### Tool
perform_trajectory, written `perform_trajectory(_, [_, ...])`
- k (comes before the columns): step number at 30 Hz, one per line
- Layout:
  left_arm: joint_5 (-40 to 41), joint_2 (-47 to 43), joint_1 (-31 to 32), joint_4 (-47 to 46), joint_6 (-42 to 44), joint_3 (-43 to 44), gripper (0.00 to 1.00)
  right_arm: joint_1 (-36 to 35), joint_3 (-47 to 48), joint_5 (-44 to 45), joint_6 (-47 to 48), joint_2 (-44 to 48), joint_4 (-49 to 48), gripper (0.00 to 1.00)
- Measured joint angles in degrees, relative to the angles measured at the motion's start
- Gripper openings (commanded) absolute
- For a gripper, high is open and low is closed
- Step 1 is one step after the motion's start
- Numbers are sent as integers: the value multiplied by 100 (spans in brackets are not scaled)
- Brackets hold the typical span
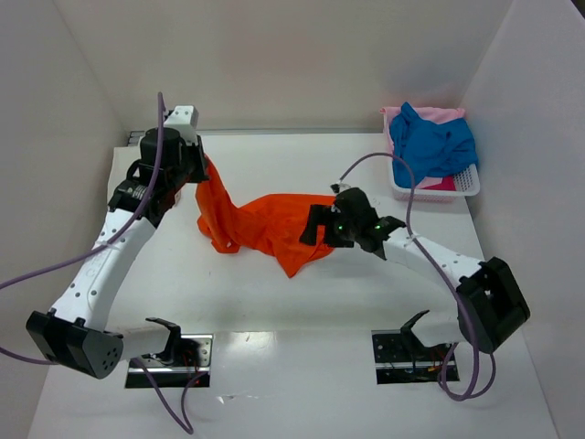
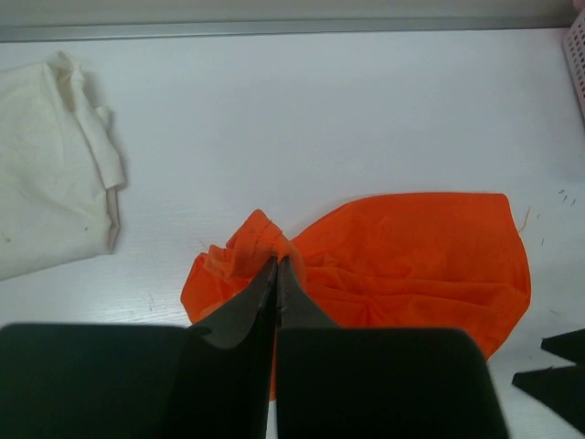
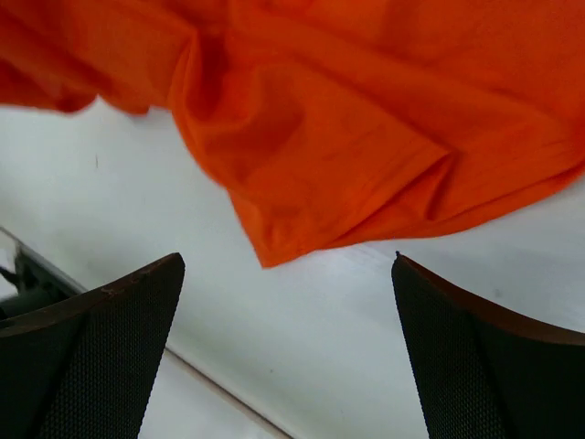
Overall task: Fold and stack the t-shirts
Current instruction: Flatten out the tshirt
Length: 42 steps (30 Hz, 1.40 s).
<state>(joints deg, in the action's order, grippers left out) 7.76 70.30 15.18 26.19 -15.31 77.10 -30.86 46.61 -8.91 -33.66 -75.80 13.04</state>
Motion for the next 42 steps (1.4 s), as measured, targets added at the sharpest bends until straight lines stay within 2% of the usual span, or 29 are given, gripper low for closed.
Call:
perform_trajectory(6, [3,0,0,-49,5,-2,0,-872,37,349,169,-202,280,100])
perform_trajectory(14, [1,0,0,-85,9,-105,0,-1000,37,401,265,-325,219,100])
perform_trajectory(21, [1,0,0,-91,9,-114,0,-1229,37,377,150,-1080,24,84])
perform_trajectory(25, [3,0,0,-87,9,-114,0,-1240,37,398,79,-1262,-37,78])
perform_trajectory(34, [3,0,0,-89,9,-135,0,-1240,128,408,-33,-1399,-319,53])
perform_trajectory(42, [7,0,0,-85,13,-152,0,-1240,155,343,-151,-1704,-497,52])
